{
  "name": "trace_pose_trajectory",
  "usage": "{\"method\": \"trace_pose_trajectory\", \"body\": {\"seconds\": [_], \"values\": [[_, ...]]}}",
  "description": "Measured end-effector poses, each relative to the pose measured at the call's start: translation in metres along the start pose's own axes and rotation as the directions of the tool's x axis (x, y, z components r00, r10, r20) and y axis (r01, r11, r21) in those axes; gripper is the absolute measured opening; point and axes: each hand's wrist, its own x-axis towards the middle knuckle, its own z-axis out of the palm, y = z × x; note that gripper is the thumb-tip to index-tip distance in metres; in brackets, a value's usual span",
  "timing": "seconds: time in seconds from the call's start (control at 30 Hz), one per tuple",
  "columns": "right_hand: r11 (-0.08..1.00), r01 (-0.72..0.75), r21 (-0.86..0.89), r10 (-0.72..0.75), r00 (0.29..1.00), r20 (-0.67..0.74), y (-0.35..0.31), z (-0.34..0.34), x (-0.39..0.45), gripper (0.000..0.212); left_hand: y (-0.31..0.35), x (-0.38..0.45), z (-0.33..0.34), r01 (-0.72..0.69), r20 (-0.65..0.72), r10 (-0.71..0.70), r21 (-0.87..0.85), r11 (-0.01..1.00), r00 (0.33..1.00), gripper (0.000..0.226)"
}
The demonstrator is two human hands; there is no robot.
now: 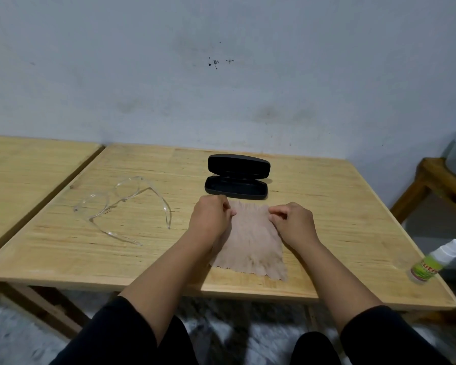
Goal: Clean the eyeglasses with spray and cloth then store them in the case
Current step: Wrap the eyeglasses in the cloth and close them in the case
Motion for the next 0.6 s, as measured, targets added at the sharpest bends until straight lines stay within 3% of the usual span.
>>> {"method": "trace_pose_trajectory", "body": {"seconds": [0.23, 0.47, 0.6], "values": [[1.000, 0.027, -0.013, -0.027, 1.000, -0.006, 0.005, 0.002, 0.003, 0.020, -0.007, 0.004, -0.002, 0.043, -0.024, -0.046, -0.101, 0.994, 0.999, 0.018], [1.000, 0.026, -0.011, -0.026, 1.000, -0.006, 0.006, 0.001, 0.004, 0.022, -0.016, 0.005, -0.016, 0.111, -0.046, -0.114, -0.070, 0.991, 0.992, 0.019], [0.997, 0.078, -0.027, -0.078, 0.997, -0.013, 0.004, -0.006, -0.009, 0.026, -0.013, -0.012, -0.031, -0.078, -0.040, 0.076, -0.059, 0.995, 0.996, 0.024]]}}
